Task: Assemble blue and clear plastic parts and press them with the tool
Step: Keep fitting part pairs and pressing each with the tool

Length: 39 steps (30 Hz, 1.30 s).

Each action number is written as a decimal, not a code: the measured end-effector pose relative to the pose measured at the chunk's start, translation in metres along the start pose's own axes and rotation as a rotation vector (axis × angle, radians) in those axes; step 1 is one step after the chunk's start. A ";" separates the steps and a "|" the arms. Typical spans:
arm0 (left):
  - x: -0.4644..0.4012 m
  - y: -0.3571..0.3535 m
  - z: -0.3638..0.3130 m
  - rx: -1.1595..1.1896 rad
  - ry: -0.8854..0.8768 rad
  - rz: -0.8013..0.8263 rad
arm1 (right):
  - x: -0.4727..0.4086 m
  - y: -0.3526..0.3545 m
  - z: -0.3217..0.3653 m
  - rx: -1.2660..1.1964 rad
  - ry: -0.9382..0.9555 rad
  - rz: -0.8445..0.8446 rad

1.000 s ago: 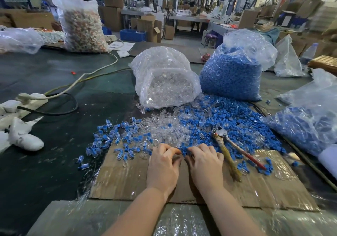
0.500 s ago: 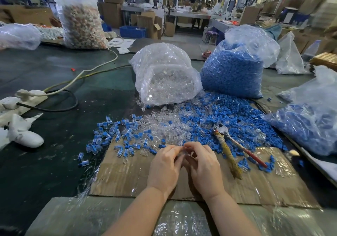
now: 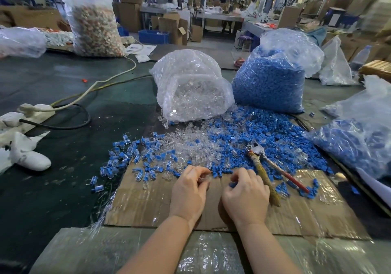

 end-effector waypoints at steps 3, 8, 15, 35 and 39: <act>0.000 0.000 0.001 -0.010 -0.009 0.003 | -0.001 -0.003 -0.002 0.006 -0.014 0.037; -0.001 -0.001 0.002 -0.008 -0.012 0.016 | -0.001 -0.004 -0.005 -0.067 0.077 0.059; -0.001 -0.002 0.004 0.025 0.037 0.021 | -0.001 0.001 -0.002 -0.207 0.173 0.043; -0.001 -0.001 0.006 0.130 0.109 0.100 | 0.003 0.007 0.003 -0.362 0.365 -0.052; -0.002 -0.001 0.007 0.156 0.122 0.088 | 0.003 0.008 0.003 -0.348 0.380 -0.055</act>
Point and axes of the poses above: each hand's wrist, its own x-axis away from the middle knuckle, its own y-axis out of the back of the hand, z = x × y, the point moved 1 cm from there along -x, towards the middle knuckle, and after that the axes turned 8 degrees about y, right-handed, at the moved point
